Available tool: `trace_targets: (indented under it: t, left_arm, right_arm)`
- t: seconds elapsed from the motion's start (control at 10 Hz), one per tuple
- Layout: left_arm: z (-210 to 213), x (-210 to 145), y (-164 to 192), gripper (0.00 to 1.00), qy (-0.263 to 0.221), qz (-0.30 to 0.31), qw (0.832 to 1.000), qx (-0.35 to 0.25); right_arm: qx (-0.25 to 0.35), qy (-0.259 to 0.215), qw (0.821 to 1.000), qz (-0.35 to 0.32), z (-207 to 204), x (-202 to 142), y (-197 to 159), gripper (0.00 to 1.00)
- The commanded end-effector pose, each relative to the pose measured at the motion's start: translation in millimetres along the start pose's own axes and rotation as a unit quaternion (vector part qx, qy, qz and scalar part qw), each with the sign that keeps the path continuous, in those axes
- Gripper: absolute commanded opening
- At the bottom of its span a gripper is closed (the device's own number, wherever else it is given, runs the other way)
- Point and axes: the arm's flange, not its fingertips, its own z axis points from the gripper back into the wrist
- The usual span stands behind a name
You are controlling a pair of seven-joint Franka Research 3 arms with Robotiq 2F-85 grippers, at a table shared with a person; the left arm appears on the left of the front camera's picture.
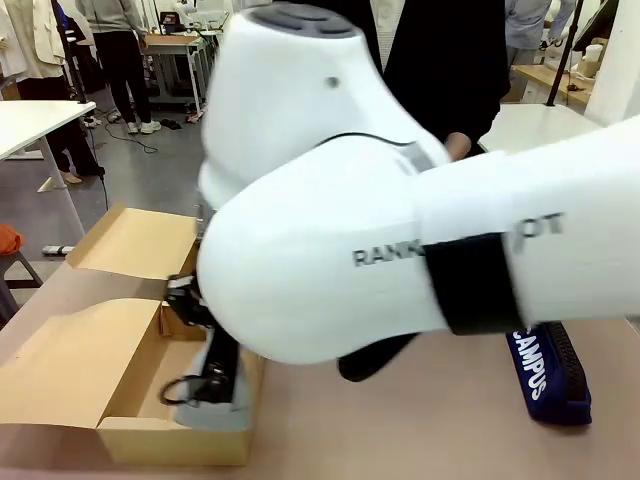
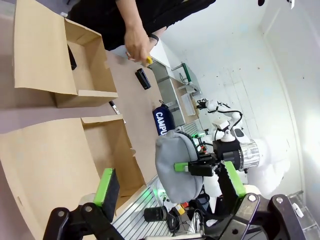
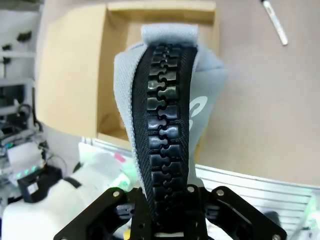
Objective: Place items inside the box.
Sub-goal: Pick up a Pencil pouch or Stapler and place it inside the Mailer Box closest to the robot.
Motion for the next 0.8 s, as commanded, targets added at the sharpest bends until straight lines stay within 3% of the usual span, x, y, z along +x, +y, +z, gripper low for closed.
trace_targets:
  t: [0.0, 0.3, 0.7]
  left_arm:
    - [-0.6, 1.0, -1.6, 1.0, -0.005, -0.009, 1.0, -0.008]
    - [-0.6, 1.0, -1.6, 1.0, -0.005, -0.009, 1.0, -0.008]
    - [-0.6, 1.0, -1.6, 1.0, -0.005, -0.009, 1.0, -0.008]
  right_arm:
    - [0.003, -0.019, 1.0, -0.02, -39.1, 34.5, 51.6, 0.09]
    - [0.006, 0.008, 1.0, -0.009, -68.6, 43.2, 70.5, 0.09]
    - [-0.024, 0.002, 1.0, 0.004, -128.3, 62.9, 82.5, 0.09]
